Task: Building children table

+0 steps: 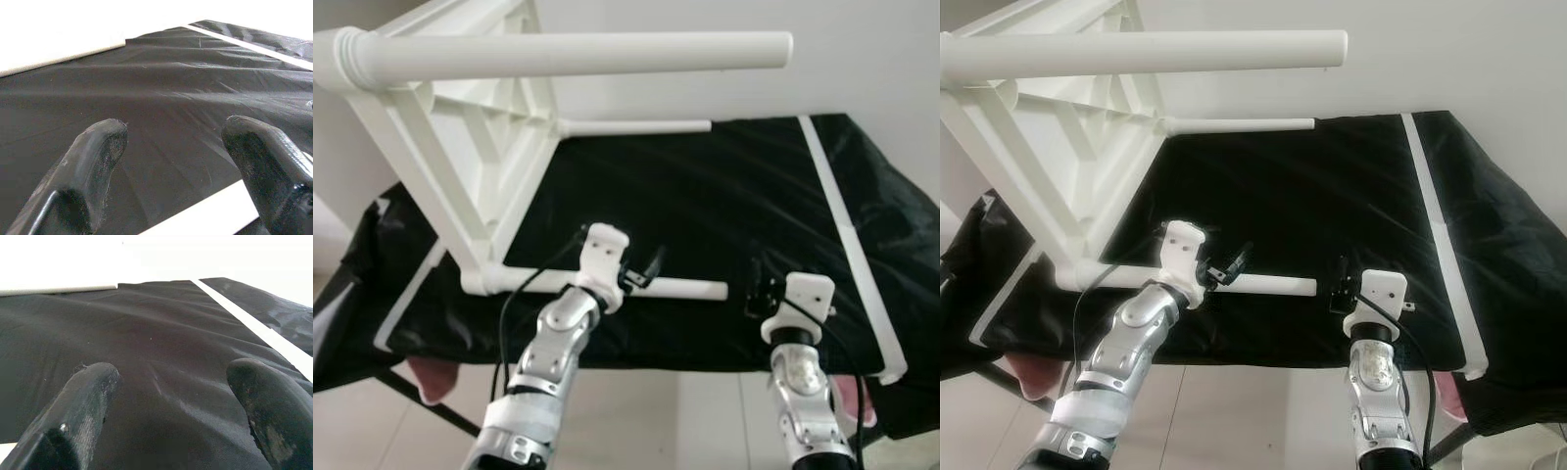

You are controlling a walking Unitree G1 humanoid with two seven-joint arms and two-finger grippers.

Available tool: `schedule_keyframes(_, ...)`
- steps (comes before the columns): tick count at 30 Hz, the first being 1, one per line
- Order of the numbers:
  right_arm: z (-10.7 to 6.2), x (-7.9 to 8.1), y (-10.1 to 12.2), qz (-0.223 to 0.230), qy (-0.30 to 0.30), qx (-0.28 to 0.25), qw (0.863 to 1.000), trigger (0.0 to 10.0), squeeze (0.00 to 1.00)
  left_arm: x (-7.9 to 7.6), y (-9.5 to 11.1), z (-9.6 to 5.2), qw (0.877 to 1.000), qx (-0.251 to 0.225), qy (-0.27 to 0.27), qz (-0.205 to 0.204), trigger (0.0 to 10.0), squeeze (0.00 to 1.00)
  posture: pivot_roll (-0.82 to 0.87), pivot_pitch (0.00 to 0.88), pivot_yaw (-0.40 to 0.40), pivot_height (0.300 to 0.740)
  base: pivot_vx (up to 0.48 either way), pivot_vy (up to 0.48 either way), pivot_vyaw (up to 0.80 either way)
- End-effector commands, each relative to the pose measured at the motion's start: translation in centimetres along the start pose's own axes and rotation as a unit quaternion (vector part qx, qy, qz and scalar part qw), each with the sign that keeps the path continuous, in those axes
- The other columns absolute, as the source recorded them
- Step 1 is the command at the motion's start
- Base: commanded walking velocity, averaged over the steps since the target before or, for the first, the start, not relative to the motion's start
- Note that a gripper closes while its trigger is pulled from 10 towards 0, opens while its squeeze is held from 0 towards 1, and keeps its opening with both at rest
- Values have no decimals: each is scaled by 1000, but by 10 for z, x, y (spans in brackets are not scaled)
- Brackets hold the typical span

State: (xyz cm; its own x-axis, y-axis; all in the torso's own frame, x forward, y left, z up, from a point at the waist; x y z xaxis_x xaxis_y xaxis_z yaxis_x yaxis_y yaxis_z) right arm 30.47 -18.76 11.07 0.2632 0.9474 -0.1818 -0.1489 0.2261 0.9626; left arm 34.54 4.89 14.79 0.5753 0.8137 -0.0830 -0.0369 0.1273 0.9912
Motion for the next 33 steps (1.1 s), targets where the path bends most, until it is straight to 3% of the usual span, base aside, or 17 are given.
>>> schedule_keyframes(1, -1, 0, 2, -5, 3, -2, 1000, 10000, 0, 5, -7, -4, 1000, 11, 4, -4, 10000, 0, -77, 0, 72, 740, 0, 0, 0)
schedule_keyframes(7, -2, -13, 12, -18, -18, -15, 1000, 10000, 0, 2, -9, -1, 1000, 6, -1, -20, 10000, 0, -130, 0, 84, 740, 0, 0, 0)
schedule_keyframes(15, -6, -30, 7, -31, -41, -5, 999, 10000, 0, -6, -11, 6, 1000, 7, -15, -26, 10000, 0, -160, 0, 76, 740, 0, 0, 0)
schedule_keyframes(24, -5, -26, 3, -27, -28, 7, 999, 10000, 0, -4, -7, 9, 1000, -1, -9, -18, 10000, 0, -93, 0, 23, 740, 0, 0, 0)
schedule_keyframes(26, -2, -23, 1, -26, -19, 15, 999, 10000, 0, -5, -2, 12, 1000, -10, -12, -3, 10000, 0, -39, 0, -15, 740, 0, 0, 0)
schedule_keyframes(33, 10, -15, 8, -23, -1, 5, 1000, 10000, 0, -1, 1, 9, 1000, -17, -5, 0, 10000, 0, -17, 0, -31, 740, 0, 0, 0)
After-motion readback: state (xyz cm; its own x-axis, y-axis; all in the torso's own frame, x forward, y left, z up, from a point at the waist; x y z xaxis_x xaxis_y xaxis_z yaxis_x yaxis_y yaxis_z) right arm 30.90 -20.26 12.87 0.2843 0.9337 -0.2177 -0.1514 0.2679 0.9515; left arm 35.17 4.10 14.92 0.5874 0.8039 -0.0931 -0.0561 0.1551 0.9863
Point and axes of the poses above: a point about 5 cm out from each wrist's last joint towards the gripper, its own z axis pointing out of the wrist towards the gripper, its own y axis along the axis of the wrist's last joint, x = y × z, the point moved 3 cm from there along z, pointing out of the wrist towards the gripper, and after that the axes turned 9 degrees about -z, right-handed, at the moved point
